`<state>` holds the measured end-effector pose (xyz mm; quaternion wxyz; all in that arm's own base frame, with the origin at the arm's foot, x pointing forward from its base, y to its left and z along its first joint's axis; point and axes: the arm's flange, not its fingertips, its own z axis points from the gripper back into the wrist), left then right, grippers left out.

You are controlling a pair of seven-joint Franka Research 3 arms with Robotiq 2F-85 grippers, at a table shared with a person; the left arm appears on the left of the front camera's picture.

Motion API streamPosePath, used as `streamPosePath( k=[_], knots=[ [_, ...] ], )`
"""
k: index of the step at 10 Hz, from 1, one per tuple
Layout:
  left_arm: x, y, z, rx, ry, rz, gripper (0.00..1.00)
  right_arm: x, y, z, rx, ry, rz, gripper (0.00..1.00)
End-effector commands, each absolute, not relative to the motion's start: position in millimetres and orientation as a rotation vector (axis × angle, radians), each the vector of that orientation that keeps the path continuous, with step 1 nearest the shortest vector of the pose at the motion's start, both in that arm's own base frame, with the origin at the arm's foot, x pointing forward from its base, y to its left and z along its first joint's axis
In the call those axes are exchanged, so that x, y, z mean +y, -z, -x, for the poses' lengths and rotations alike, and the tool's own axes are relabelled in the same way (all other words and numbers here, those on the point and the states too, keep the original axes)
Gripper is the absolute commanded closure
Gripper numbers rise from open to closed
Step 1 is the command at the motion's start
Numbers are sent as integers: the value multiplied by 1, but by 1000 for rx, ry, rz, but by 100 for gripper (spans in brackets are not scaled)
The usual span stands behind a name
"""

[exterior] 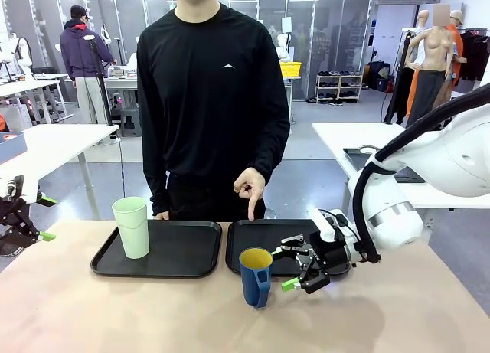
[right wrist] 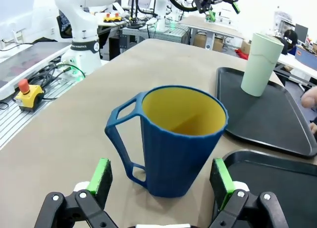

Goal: Sort and store the cups by type.
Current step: Pick up the Handle plastic cup and place it into the empty Flat Tray.

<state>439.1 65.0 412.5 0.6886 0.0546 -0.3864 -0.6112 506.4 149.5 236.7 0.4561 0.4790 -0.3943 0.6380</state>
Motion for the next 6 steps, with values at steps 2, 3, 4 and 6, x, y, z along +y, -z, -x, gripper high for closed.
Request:
streamPosePath(
  k=[2, 3, 4, 6],
  knots=[
    [66, -411, -440, -874, 1377, -120, 0, 161, -232, -514, -958, -1559, -1227, 0],
    [66, -411, -440, -874, 1377, -120, 0, 165, -231, -514, -963, -1559, -1237, 0],
    [66, -411, -440, -874, 1377, -120, 0, 169, -230, -513, -969, -1557, -1238, 0],
    [66, -411, -440, -874, 1377, -120, 0, 173, -227, -513, -994, -1547, -1252, 0]
  ],
)
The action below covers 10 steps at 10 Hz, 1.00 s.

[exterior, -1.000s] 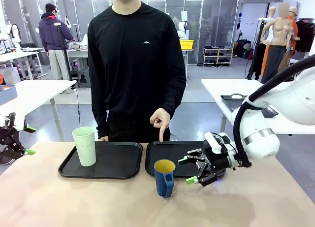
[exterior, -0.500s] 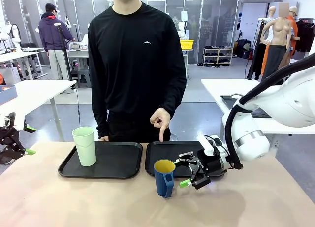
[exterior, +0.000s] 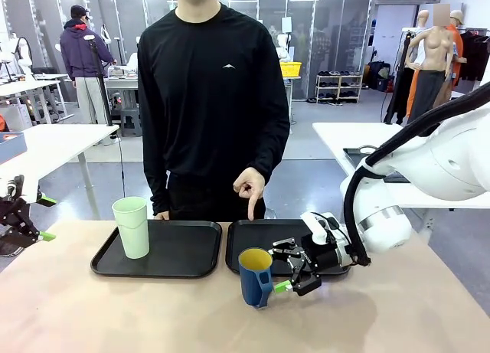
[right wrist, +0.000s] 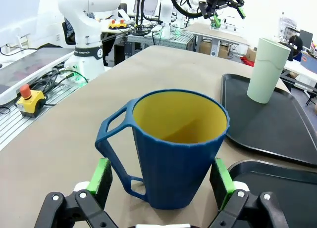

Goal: Sort and store the cups by type.
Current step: Pick up the Handle plastic cup and place it into the empty Flat Tray.

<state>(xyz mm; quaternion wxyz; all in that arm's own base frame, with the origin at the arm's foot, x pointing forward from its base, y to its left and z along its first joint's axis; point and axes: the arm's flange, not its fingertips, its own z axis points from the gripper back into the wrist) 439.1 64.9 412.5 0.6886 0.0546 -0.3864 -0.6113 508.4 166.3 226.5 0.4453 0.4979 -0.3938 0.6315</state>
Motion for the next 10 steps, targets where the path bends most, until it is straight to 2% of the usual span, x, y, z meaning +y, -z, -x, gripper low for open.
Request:
streamPosePath(
  k=[1, 10],
  knots=[
    [66, -411, -440, -874, 1377, -120, 0, 176, -225, -513, -994, -1543, -1257, 0],
    [66, -411, -440, -874, 1377, -120, 0, 197, -212, -523, -1029, -1563, -1310, 0]
  ],
)
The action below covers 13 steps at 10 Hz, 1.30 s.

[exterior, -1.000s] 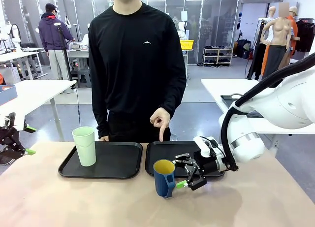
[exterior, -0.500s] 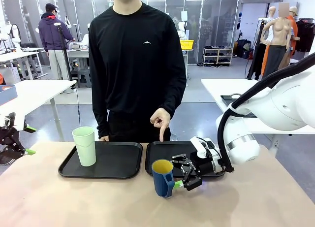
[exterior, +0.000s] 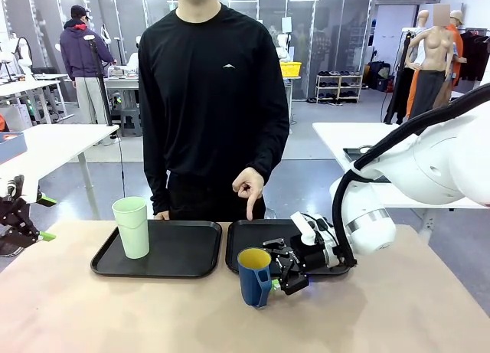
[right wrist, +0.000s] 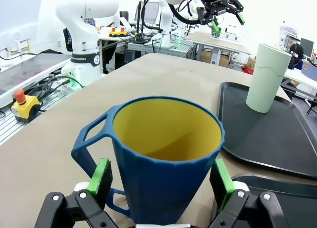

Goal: Sort and store the cups by type.
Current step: Pick up the Handle plastic cup and place it into the empty Flat Tray.

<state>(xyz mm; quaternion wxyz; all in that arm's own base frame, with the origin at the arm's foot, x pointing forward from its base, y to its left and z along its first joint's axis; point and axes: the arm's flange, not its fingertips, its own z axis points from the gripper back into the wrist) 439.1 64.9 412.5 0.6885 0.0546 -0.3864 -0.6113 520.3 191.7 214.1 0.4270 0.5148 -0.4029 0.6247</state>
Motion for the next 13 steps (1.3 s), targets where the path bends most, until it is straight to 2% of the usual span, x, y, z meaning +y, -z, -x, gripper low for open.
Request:
streamPosePath(
  k=[1, 9, 10, 11, 12, 13],
  knots=[
    [66, -411, -440, -874, 1377, -120, 0, 199, -211, -522, -1023, -1560, -1314, 0],
    [66, -411, -440, -874, 1377, -120, 0, 218, -204, -521, -1033, -1561, -1367, 0],
    [66, -411, -440, -874, 1377, -120, 0, 218, -204, -520, -1030, -1578, -1360, 16],
    [66, -411, -440, -874, 1377, -120, 0, 218, -203, -520, -1026, -1580, -1380, 17],
    [66, -411, -440, -874, 1377, -120, 0, 219, -202, -520, -1020, -1585, -1373, 33],
    [66, -411, -440, -874, 1377, -120, 0, 218, -201, -520, -1023, -1586, -1367, 35]
  ],
)
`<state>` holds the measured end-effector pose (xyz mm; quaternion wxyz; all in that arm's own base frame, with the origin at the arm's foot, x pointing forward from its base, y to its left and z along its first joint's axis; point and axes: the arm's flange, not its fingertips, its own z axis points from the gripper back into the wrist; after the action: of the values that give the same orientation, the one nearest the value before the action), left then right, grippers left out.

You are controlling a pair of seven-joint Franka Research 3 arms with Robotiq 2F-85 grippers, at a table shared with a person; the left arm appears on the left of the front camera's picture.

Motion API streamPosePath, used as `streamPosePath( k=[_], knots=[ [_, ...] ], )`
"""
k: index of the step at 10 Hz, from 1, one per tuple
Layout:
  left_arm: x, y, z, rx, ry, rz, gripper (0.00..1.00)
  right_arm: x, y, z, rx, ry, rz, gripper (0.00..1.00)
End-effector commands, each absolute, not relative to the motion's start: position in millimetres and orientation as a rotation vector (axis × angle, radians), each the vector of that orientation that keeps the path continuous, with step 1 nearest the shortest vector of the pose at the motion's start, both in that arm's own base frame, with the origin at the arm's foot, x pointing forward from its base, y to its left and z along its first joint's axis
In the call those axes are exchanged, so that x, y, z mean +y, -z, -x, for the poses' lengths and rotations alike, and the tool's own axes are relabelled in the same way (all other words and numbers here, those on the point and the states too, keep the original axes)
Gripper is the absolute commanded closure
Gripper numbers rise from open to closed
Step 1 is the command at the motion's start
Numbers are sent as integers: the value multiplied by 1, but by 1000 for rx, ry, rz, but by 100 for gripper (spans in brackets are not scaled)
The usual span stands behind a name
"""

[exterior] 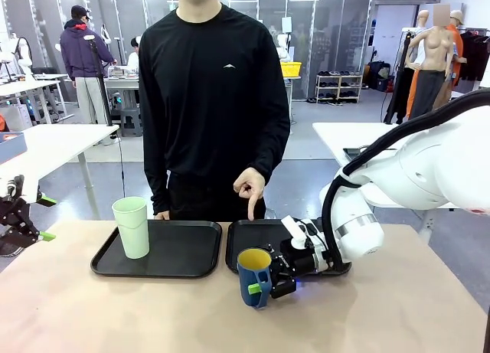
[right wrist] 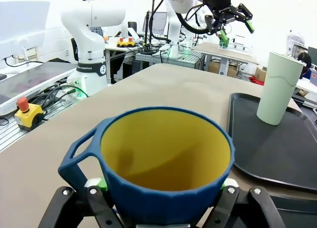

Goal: Sort and store the cups by type.
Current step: Pick up the Handle plastic cup and place it into the empty Flat Tray.

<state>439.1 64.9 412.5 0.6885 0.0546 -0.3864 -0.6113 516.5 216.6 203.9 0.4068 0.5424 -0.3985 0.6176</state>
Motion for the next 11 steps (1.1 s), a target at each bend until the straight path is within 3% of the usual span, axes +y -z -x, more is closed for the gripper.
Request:
streamPosePath(
  k=[1, 3, 7, 11],
  knots=[
    [66, -411, -440, -874, 1377, -120, 0, 218, -202, -520, -1026, -1589, -1370, 51],
    [66, -411, -440, -874, 1377, -120, 0, 217, -208, -516, -1009, -1571, -1351, 56],
    [66, -411, -440, -874, 1377, -120, 0, 198, -265, -509, -1061, -1586, -1250, 56],
    [66, -411, -440, -874, 1377, -120, 0, 170, -315, -535, -1150, -1559, -1186, 56]
  ],
)
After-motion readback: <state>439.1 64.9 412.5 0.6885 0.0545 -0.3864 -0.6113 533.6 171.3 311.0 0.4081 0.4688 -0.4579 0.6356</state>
